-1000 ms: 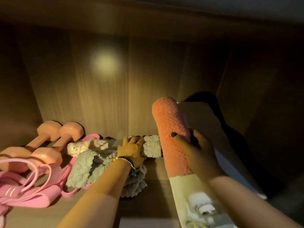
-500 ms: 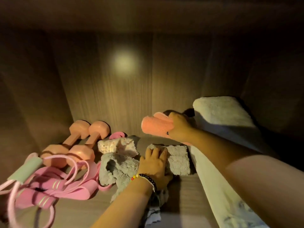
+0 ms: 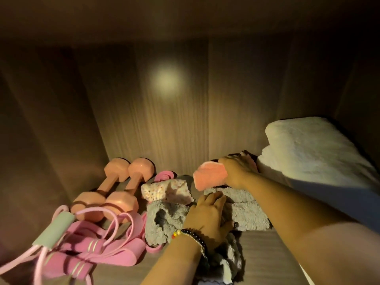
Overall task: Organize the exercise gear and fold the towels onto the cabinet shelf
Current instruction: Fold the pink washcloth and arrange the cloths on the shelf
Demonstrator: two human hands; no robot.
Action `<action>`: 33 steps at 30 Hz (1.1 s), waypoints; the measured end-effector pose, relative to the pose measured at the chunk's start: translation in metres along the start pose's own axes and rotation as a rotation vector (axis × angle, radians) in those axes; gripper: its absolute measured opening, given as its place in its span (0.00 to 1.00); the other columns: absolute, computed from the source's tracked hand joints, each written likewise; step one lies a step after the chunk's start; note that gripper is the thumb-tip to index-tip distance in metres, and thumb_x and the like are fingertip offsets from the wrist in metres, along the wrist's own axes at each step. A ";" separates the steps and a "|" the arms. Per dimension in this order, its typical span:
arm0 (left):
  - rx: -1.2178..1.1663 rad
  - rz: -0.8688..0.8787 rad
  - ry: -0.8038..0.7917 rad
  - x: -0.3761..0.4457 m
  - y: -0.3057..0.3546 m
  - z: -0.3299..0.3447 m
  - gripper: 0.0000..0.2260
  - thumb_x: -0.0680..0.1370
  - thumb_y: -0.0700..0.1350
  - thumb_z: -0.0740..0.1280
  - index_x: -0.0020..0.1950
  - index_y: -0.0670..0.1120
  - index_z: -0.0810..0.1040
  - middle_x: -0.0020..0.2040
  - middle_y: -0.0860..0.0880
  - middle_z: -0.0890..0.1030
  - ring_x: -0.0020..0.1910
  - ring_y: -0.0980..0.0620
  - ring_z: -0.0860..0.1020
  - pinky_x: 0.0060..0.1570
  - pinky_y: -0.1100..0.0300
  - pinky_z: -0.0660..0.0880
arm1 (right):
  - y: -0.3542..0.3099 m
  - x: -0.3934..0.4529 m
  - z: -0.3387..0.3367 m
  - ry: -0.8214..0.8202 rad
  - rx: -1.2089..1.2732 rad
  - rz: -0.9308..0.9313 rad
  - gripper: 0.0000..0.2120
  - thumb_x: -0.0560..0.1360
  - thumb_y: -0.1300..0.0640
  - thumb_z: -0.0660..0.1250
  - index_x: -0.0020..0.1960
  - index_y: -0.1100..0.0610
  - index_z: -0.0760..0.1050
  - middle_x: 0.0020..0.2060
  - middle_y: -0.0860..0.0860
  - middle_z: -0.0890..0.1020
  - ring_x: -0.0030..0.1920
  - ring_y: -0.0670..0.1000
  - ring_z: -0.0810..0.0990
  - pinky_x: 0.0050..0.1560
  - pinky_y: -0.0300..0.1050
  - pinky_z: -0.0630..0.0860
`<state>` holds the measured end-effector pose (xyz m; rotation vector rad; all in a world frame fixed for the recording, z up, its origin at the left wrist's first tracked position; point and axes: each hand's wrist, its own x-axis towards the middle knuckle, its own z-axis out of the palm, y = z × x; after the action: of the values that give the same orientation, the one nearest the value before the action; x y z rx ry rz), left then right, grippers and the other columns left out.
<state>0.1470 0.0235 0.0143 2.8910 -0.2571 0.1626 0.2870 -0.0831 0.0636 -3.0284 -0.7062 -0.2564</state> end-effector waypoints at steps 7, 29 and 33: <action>0.077 -0.076 0.058 0.007 0.002 0.003 0.32 0.78 0.59 0.60 0.78 0.48 0.55 0.77 0.50 0.57 0.74 0.48 0.56 0.68 0.47 0.64 | 0.008 0.006 0.003 -0.248 -0.023 0.073 0.22 0.76 0.57 0.58 0.69 0.56 0.67 0.68 0.55 0.70 0.67 0.58 0.65 0.67 0.55 0.62; -0.012 -0.230 0.232 0.018 0.000 0.014 0.36 0.68 0.59 0.69 0.72 0.52 0.59 0.78 0.42 0.40 0.76 0.40 0.41 0.73 0.40 0.49 | 0.002 -0.011 -0.010 -0.094 -0.153 -0.156 0.22 0.74 0.68 0.63 0.67 0.59 0.70 0.59 0.56 0.74 0.57 0.57 0.75 0.50 0.49 0.76; -0.217 -0.314 0.112 0.028 -0.009 0.015 0.43 0.67 0.60 0.72 0.76 0.54 0.53 0.78 0.44 0.42 0.77 0.39 0.45 0.72 0.44 0.58 | 0.010 -0.019 -0.026 -0.337 -0.140 -0.177 0.21 0.75 0.69 0.59 0.67 0.60 0.70 0.58 0.58 0.77 0.52 0.56 0.79 0.53 0.52 0.79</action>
<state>0.1769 0.0237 0.0016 2.6516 0.1881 0.2240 0.2704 -0.1017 0.0859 -3.1796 -1.0194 0.2197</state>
